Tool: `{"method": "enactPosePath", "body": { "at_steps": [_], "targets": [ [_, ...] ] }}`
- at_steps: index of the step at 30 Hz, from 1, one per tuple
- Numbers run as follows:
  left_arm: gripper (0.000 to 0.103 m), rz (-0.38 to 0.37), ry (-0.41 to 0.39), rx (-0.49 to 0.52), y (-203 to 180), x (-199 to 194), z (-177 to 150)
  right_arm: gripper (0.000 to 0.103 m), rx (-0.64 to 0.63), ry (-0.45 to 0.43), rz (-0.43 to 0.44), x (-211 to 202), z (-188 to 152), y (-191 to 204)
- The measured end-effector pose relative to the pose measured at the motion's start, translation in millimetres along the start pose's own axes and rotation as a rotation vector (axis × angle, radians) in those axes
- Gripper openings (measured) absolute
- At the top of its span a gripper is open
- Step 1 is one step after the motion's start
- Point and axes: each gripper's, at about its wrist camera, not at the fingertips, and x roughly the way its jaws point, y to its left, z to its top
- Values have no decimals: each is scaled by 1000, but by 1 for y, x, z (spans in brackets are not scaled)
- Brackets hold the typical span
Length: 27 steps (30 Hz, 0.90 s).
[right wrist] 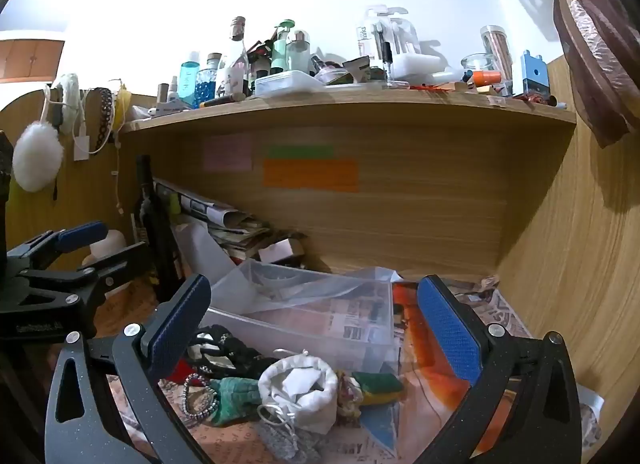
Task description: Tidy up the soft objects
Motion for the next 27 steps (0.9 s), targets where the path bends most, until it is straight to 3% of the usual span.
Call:
{"method": "enactPosePath", "body": {
  "at_steps": [27],
  "targets": [
    [103,-11,-22,-22,5,-3,-1,103,12,-15,8,-2,2,2]
  ]
}}
